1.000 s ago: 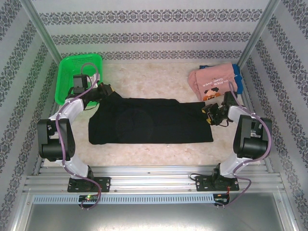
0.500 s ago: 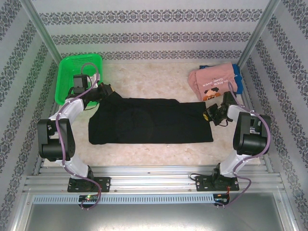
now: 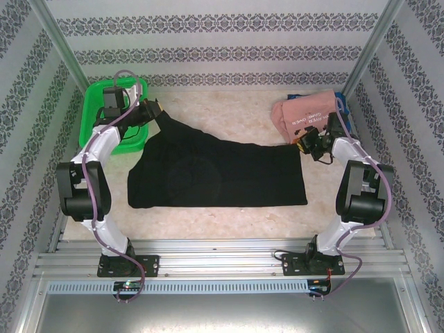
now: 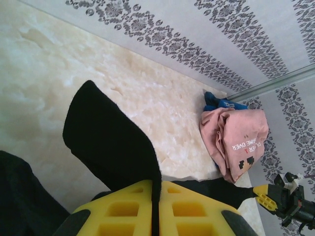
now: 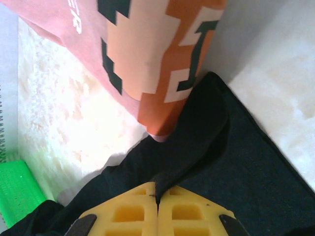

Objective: Fold and stack the t-shirts

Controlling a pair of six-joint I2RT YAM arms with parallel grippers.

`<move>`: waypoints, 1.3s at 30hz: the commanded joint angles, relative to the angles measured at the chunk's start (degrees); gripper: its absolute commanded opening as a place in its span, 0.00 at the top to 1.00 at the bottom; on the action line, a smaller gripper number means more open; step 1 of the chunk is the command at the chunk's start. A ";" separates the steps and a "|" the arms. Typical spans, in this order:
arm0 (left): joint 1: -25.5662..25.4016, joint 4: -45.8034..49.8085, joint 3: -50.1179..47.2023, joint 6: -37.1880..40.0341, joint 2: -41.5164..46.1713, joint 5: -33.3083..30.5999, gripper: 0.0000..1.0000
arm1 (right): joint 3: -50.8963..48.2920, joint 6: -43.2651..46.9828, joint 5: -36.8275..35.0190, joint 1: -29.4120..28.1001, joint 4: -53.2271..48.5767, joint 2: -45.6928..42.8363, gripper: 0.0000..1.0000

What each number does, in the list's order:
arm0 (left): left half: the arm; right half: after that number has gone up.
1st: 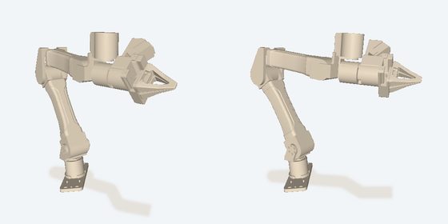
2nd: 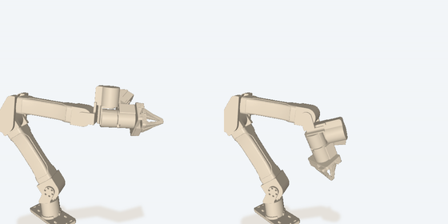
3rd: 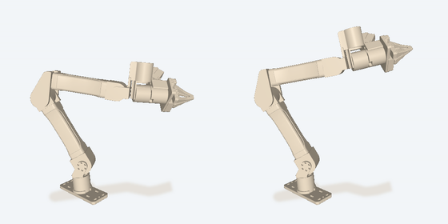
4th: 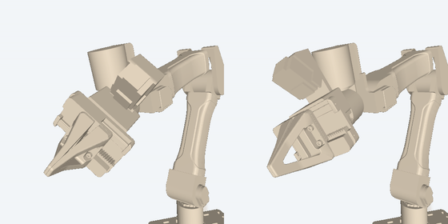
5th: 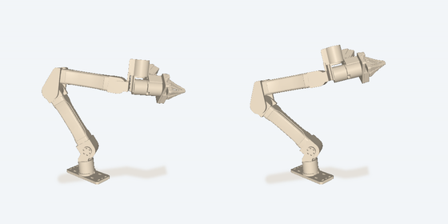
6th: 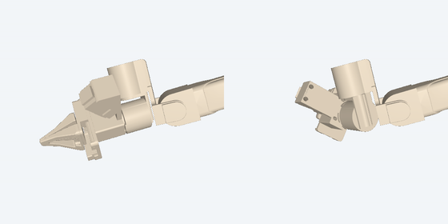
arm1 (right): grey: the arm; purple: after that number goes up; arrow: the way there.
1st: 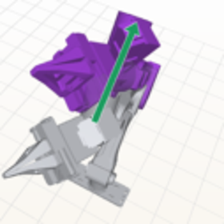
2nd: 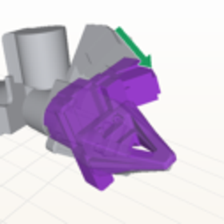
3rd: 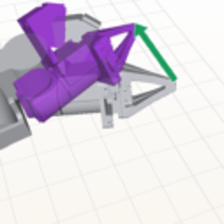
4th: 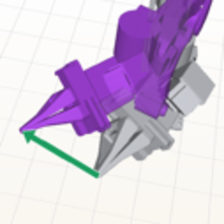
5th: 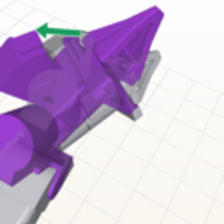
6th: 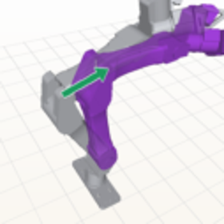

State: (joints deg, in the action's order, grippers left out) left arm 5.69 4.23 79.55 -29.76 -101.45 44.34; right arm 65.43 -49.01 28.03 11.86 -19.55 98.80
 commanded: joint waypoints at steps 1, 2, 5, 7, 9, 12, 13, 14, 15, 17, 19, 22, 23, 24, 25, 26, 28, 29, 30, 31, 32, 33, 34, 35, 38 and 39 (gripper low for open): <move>0.58 0.99 2.62 2.59 -0.76 -0.19 0.90 | 2.83 2.23 1.06 -0.38 -3.11 1.04 1.00; 0.76 1.02 2.94 2.68 -0.87 -0.22 0.90 | 3.08 2.26 1.38 -0.34 -2.91 1.12 1.00; 1.41 1.43 3.90 3.39 -1.51 -0.13 0.90 | 4.18 2.62 2.11 -0.34 -2.89 1.71 1.00; 1.84 1.72 4.20 3.90 -1.39 -0.22 0.90 | 4.99 2.80 2.10 -0.37 -3.21 2.00 1.00; 2.38 2.38 4.21 4.49 -0.91 -0.18 0.90 | 5.57 3.08 2.21 -0.43 -3.69 2.06 1.00; 3.29 4.19 3.70 6.19 0.64 -0.79 0.90 | 6.02 3.98 2.11 -0.34 -4.69 1.79 1.00; 3.63 4.50 3.41 6.46 1.18 -0.86 0.90 | 6.19 4.06 2.20 -0.37 -4.79 1.74 1.00; 4.11 4.69 3.10 6.69 1.80 -0.99 0.90 | 6.43 4.10 2.35 -0.30 -4.79 1.82 1.00; 4.60 4.97 2.83 6.83 2.27 -1.10 0.90 | 6.91 4.34 2.46 -0.35 -5.03 1.98 1.00; 5.19 5.67 2.97 7.46 2.73 -1.30 0.90 | 7.97 4.55 2.39 -0.34 -5.40 2.48 1.00; 5.38 6.68 4.02 8.32 2.65 -1.60 0.90 | 9.07 4.63 2.47 -0.34 -5.42 3.03 1.00; 5.38 7.62 6.84 8.97 1.70 -1.49 0.90 | 10.94 5.11 2.39 -0.34 -6.02 3.91 1.00; 5.38 7.80 8.08 9.04 1.19 -1.34 0.90 | 11.58 5.24 2.23 -0.34 -6.28 4.10 1.00; 5.38 7.94 9.24 9.15 0.60 -1.13 0.90 | 12.10 5.34 2.19 -0.34 -6.44 4.35 1.00; 5.38 8.07 10.34 9.26 -0.05 -1.17 0.90 | 12.54 5.49 2.11 -0.27 -6.61 4.53 1.00; 5.38 8.16 11.47 9.32 -0.84 -1.01 0.90 | 13.00 5.59 1.95 -0.25 -6.85 4.79 1.00; 5.29 8.83 13.63 9.71 -2.41 -1.02 0.90 | 13.62 5.68 1.85 -0.23 -7.07 5.18 1.00; 5.21 8.95 14.79 9.81 -3.16 -1.11 0.90 | 13.95 5.68 1.72 -0.26 -7.24 5.39 1.00; 5.16 8.95 15.85 9.76 -3.98 -0.99 0.90 | 14.19 5.83 1.51 -0.17 -7.26 5.51 1.00; 5.04 8.95 16.81 9.81 -4.65 -0.86 0.90 | 14.41 5.82 1.41 -0.16 -7.26 5.60 1.00; 4.87 8.95 17.85 9.82 -5.40 -0.71 0.90 | 14.71 5.78 1.41 -0.17 -7.26 5.72 1.00; 4.64 9.11 18.77 9.89 -6.05 -0.57 0.90 | 15.04 5.82 1.45 -0.17 -7.33 6.06 1.00; 4.44 9.21 19.44 9.98 -6.63 -0.52 0.90 | 15.31 5.70 1.50 -0.17 -7.41 6.22 1.00; 4.24 9.31 19.88 10.07 -6.96 -0.55 0.90 | 15.56 5.71 1.57 -0.17 -7.59 6.39 1.00; 3.80 9.43 19.56 10.24 -7.07 -0.31 0.90 | 15.69 5.76 1.58 -0.26 -7.79 6.32 1.00; 3.74 9.64 19.12 10.47 -6.89 -0.23 0.90 | 15.57 5.90 1.59 -0.26 -8.03 6.23 1.00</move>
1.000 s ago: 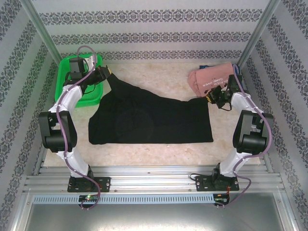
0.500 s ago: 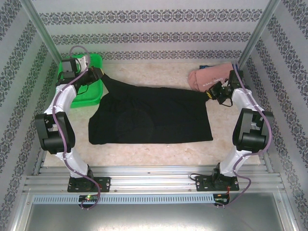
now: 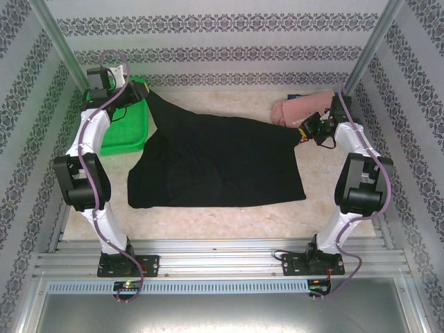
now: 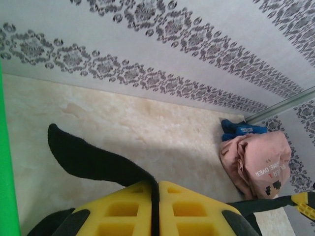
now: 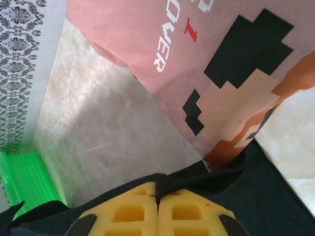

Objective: Fold and stack the t-shirts

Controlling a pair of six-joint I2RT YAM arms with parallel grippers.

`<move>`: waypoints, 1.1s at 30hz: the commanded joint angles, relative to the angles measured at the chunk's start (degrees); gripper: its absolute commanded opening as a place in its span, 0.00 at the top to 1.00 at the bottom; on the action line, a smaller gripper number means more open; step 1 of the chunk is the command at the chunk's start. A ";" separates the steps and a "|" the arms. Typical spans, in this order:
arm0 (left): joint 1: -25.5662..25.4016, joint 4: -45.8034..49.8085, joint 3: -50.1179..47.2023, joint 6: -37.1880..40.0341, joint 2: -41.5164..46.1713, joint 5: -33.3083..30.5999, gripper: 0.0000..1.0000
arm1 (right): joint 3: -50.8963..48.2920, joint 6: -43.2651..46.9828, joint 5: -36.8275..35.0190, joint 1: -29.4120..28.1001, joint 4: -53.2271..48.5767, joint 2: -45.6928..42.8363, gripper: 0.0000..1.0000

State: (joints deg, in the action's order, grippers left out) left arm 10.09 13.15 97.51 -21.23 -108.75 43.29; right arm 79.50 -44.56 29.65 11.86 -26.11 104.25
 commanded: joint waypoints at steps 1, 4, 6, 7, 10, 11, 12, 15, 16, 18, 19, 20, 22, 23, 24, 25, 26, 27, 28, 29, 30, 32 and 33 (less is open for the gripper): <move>-0.68 0.90 0.66 2.08 0.74 0.77 0.90 | 1.24 1.62 -0.10 -0.26 -1.62 0.53 1.00; -0.60 1.35 -2.42 2.99 2.86 0.39 0.90 | -0.13 2.35 -0.71 -0.26 -2.84 -0.39 1.00; -0.60 1.03 -5.47 2.96 4.87 0.54 0.90 | -1.66 2.54 -0.65 -0.27 -2.89 -1.05 1.00; -0.60 0.92 -7.28 2.85 5.75 0.57 0.90 | -2.40 2.63 -0.56 -0.26 -2.94 -1.34 1.00; -0.59 -0.62 -14.43 1.21 9.99 0.73 0.90 | -5.29 3.05 -0.75 -0.35 -2.81 -2.65 1.00; -0.59 -1.30 -17.22 0.37 11.51 0.45 0.90 | -6.32 3.40 -1.28 -0.33 -2.94 -3.11 1.00; -0.59 -2.13 -19.92 -0.32 13.07 0.26 0.90 | -7.11 4.03 -1.71 -0.32 -3.18 -3.42 1.00; -0.59 -2.95 -26.35 -1.30 16.19 -0.66 0.90 | -8.70 5.34 -2.57 -0.26 -3.95 -3.61 1.00; -0.59 -2.88 -28.11 -1.51 16.82 -0.60 0.90 | -9.15 5.59 -2.62 -0.26 -3.82 -3.53 1.00; -0.60 -2.27 -30.86 -1.36 17.91 -0.92 0.90 | -9.61 6.03 -2.97 -0.26 -3.82 -3.29 1.00; -0.59 -1.97 -32.33 -1.20 18.61 -1.29 0.90 | -9.63 6.35 -3.02 -0.26 -3.99 -3.05 1.00; -0.59 -1.41 -33.42 -0.88 19.14 -1.78 0.90 | -9.63 6.77 -3.08 -0.26 -4.31 -2.93 1.00; -0.59 -0.34 -35.48 -0.39 20.70 -2.95 0.90 | -9.78 7.80 -3.58 -0.26 -5.16 -2.82 1.00; -0.59 -0.16 -36.27 -0.42 21.21 -3.40 0.91 | -9.96 8.18 -3.68 -0.26 -5.34 -2.74 1.00; -0.59 0.01 -37.23 -0.63 21.70 -3.64 0.91 | -10.22 8.49 -3.64 -0.26 -5.53 -2.58 1.00; -0.60 0.12 -38.21 -1.01 21.99 -3.86 0.91 | -10.54 8.61 -3.72 -0.26 -5.58 -2.48 1.00; -0.57 -0.23 -39.10 -1.48 22.37 -4.01 0.91 | -10.95 8.61 -3.72 -0.26 -5.33 -2.47 1.00; -0.59 -0.69 -40.13 -1.92 22.72 -4.07 0.91 | -11.52 8.54 -3.63 -0.26 -4.89 -2.47 1.00; -0.62 -0.75 -40.99 -2.26 23.15 -4.38 0.91 | -12.01 8.44 -3.63 -0.26 -4.68 -2.47 1.00; -0.60 -0.75 -41.73 -2.53 23.54 -4.78 0.91 | -12.41 8.43 -3.63 -0.26 -4.49 -2.55 1.00; -0.59 -0.75 -42.42 -2.66 24.03 -5.09 0.91 | -12.81 8.65 -3.79 -0.26 -4.52 -2.69 1.00; -0.60 -0.90 -43.64 -2.84 24.92 -5.41 0.91 | -13.61 9.07 -4.46 -0.26 -4.65 -3.14 1.00; -0.59 -1.02 -44.16 -2.99 25.24 -5.31 0.91 | -14.08 9.21 -4.59 -0.26 -4.63 -3.38 1.00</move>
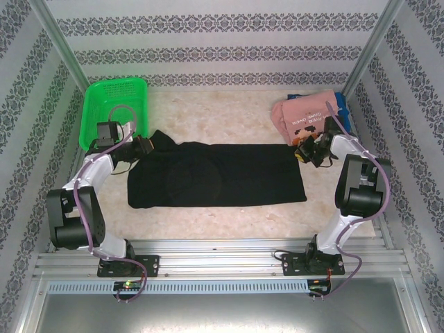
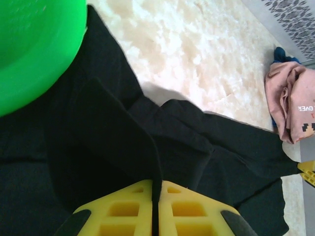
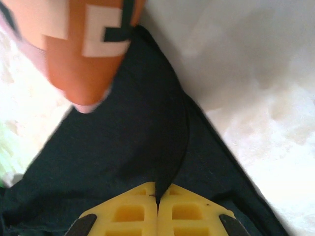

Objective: Fold and stack the t-shirts

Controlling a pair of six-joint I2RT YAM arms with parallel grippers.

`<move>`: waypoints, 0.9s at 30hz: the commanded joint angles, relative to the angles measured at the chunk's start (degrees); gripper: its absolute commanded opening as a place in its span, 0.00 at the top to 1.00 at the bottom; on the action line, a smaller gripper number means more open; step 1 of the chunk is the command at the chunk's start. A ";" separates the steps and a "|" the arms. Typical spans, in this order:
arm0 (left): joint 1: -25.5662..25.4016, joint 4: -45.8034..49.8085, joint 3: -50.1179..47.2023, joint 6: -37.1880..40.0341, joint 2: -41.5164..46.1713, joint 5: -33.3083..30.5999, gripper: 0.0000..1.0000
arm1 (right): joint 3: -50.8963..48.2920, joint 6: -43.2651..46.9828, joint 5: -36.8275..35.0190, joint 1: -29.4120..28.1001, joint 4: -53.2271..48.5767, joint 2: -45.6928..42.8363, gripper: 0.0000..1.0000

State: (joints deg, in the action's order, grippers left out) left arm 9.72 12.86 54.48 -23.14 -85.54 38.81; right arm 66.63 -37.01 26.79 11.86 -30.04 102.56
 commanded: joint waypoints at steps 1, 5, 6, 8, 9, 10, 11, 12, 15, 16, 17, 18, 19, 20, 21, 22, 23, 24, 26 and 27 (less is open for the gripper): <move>-0.22 -0.69 -1.55 -1.24 2.21 -0.84 0.91 | -1.64 1.68 -1.65 -0.26 -0.61 -1.77 1.00; -0.32 -1.30 -3.13 -1.49 2.30 -1.10 0.90 | -2.81 1.64 -1.69 -0.26 0.22 -1.52 1.00; -0.31 -1.14 -3.38 -1.35 2.38 -1.26 0.90 | -2.90 1.68 -1.71 -0.24 0.32 -1.34 1.00; -0.31 -0.70 -3.93 -0.93 2.55 -1.79 0.90 | -2.91 1.85 -2.06 -0.25 0.33 -1.16 1.00; -0.31 -0.33 -4.28 -0.67 2.65 -2.02 0.90 | -2.90 2.00 -2.40 -0.17 0.34 -1.06 1.00; -0.31 -0.13 -4.63 -0.59 2.66 -2.35 0.90 | -2.91 2.23 -2.76 -0.06 0.17 -0.88 1.00; -0.31 0.03 -5.01 -0.56 2.78 -2.66 0.90 | -2.97 2.35 -2.96 -0.04 0.08 -0.72 1.00; -0.31 0.26 -5.38 -0.58 2.91 -3.15 0.90 | -3.07 2.43 -3.06 0.14 0.15 -0.55 1.00; -0.31 0.47 -6.50 -0.43 3.25 -4.02 0.89 | -3.34 2.90 -3.84 0.38 0.16 -0.13 0.99; -0.31 0.87 -6.63 -0.27 3.27 -4.41 0.90 | -3.39 3.12 -4.01 0.49 0.07 0.06 0.99; -0.31 1.15 -6.76 -0.22 3.42 -4.82 0.90 | -3.40 3.26 -4.14 0.58 0.00 0.18 0.99; -0.31 1.28 -6.93 -0.16 3.53 -5.05 0.90 | -3.58 3.35 -4.20 0.69 -0.02 0.27 0.99; -0.31 1.60 -7.01 -0.02 3.62 -5.33 0.90 | -3.69 3.55 -4.24 0.74 -0.14 0.35 0.99; -0.31 1.87 -7.10 0.04 3.71 -5.64 0.90 | -3.78 3.84 -4.56 0.84 -0.48 0.29 0.99; -0.31 2.15 -7.21 0.04 3.93 -5.85 0.91 | -4.03 4.20 -5.03 0.89 -0.88 0.18 0.99; -0.31 2.17 -7.49 -0.02 4.14 -5.87 0.91 | -4.38 4.42 -5.37 1.06 -1.06 -0.04 0.99; -0.40 2.21 -7.73 -0.01 4.30 -5.89 0.91 | -4.74 4.66 -5.51 1.21 -1.23 -0.16 0.99; -0.40 2.34 -8.03 -0.05 4.52 -6.04 0.91 | -5.15 4.67 -5.60 1.45 -1.25 -0.34 0.99; -0.50 2.60 -8.57 0.09 4.84 -6.75 0.91 | -5.99 4.67 -6.01 1.67 -1.25 -0.77 0.99; -0.49 2.69 -8.97 0.03 5.03 -7.06 0.91 | -6.30 4.67 -6.28 1.72 -1.25 -0.94 0.99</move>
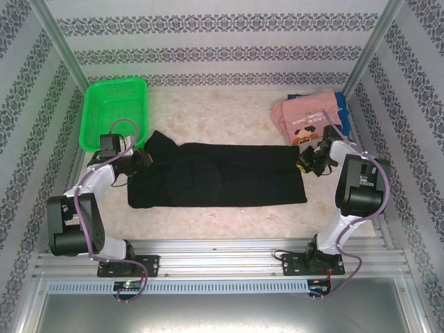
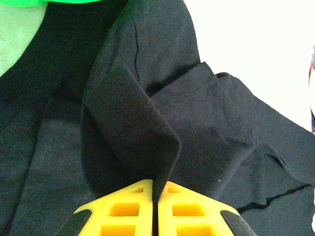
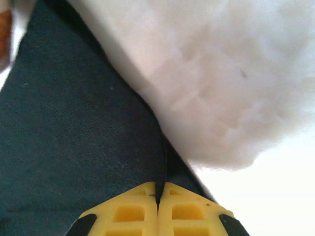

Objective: Fold and stack the t-shirts

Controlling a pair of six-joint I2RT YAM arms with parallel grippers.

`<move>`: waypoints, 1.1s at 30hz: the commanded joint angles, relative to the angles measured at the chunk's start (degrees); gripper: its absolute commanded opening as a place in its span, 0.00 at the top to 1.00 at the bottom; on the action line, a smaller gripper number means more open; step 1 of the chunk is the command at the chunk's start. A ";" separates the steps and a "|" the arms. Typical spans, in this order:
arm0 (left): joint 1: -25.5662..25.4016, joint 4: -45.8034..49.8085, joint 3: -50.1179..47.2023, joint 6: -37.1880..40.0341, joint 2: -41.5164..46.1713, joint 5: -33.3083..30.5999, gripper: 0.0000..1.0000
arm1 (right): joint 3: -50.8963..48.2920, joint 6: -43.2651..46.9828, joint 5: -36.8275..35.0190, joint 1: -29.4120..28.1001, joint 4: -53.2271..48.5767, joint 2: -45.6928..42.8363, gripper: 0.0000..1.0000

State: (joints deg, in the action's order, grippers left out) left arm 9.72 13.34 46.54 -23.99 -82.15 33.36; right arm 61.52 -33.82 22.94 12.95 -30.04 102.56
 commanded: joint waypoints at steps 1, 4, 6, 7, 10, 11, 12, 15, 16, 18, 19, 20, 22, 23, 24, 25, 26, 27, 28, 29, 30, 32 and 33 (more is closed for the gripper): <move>-0.49 2.29 -1.29 0.79 1.77 -1.66 0.91 | -1.45 1.48 -2.67 0.76 -1.33 -0.96 0.99; -0.49 2.13 -2.31 0.20 2.38 -2.16 0.91 | -1.67 1.39 -2.81 1.02 -1.24 -0.62 0.99; -0.62 2.02 -3.00 -0.39 2.76 -2.49 0.91 | -1.53 1.39 -2.85 0.99 -1.25 -0.35 0.98; -0.74 2.04 -3.31 -0.61 2.94 -2.69 0.91 | -1.65 1.36 -2.98 1.01 -1.25 -0.29 0.98; -1.26 2.24 -4.18 -0.97 3.55 -3.57 0.91 | -1.52 1.32 -3.24 1.02 -1.16 0.07 0.97; -1.41 2.59 -4.46 -1.10 3.73 -4.05 0.91 | -1.57 1.29 -3.42 1.02 -1.16 0.17 0.97; -1.54 2.86 -4.69 -1.30 4.04 -4.40 0.91 | -1.56 1.26 -3.43 1.02 -1.16 0.34 0.97; -1.80 4.45 -5.17 -1.65 5.04 -6.51 0.90 | -1.70 1.17 -3.51 1.02 -1.12 0.64 0.96; -1.81 5.20 -5.31 -1.79 5.33 -7.19 0.90 | -1.90 1.12 -3.68 1.02 -1.07 0.69 0.96; -1.89 5.85 -5.74 -2.08 5.85 -7.56 0.90 | -1.92 1.30 -3.86 0.99 -1.24 0.68 0.96; -1.89 5.98 -6.01 -2.51 6.05 -7.82 0.90 | -2.01 1.30 -3.87 1.02 -1.25 0.64 0.95; -1.89 5.99 -6.33 -2.97 6.11 -8.18 0.88 | -2.01 1.37 -3.84 1.02 -1.17 0.64 0.95; -1.89 6.34 -6.88 -3.70 6.12 -9.27 0.85 | -1.75 1.48 -3.87 1.02 -1.33 0.79 0.94; -1.89 6.34 -7.14 -3.78 6.16 -9.37 0.84 | -1.70 1.48 -3.80 1.02 -1.33 0.84 0.93; -1.89 6.42 -7.42 -4.11 6.28 -9.59 0.81 | -1.62 1.51 -3.78 1.02 -1.44 0.97 0.93; -1.89 6.44 -7.73 -4.44 6.26 -9.76 0.74 | -1.58 1.57 -3.78 0.98 -1.51 1.03 0.92; -1.89 6.36 -7.88 -4.68 6.29 -9.42 0.68 | -1.49 1.57 -3.78 1.07 -1.51 1.08 0.91; -1.88 6.28 -8.08 -5.08 6.46 -8.91 0.64 | -1.27 1.72 -3.77 1.02 -1.72 1.22 0.89; -1.94 6.38 -8.16 -5.46 6.57 -8.53 0.60 | -1.10 1.70 -3.78 1.02 -1.86 1.30 0.87; -1.94 6.99 -7.95 -5.83 6.84 -8.84 0.56 | -1.09 1.61 -3.73 1.02 -1.86 1.28 0.82; -1.91 7.73 -7.52 -6.12 7.34 -9.14 0.54 | -1.14 1.57 -3.49 1.01 -1.81 1.29 0.79; -2.19 9.22 -5.37 -6.80 8.89 -9.52 0.49 | -1.17 1.57 -3.17 1.01 -1.86 1.02 0.74; -2.45 9.98 -3.97 -6.94 9.31 -9.80 0.46 | -1.30 1.48 -3.10 0.98 -1.86 0.67 0.71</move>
State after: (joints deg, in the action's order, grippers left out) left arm 8.19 20.10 39.13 -29.36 -75.44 24.75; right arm 60.47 -32.84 20.49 13.41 -30.68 102.96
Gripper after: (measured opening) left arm 0.516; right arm 0.272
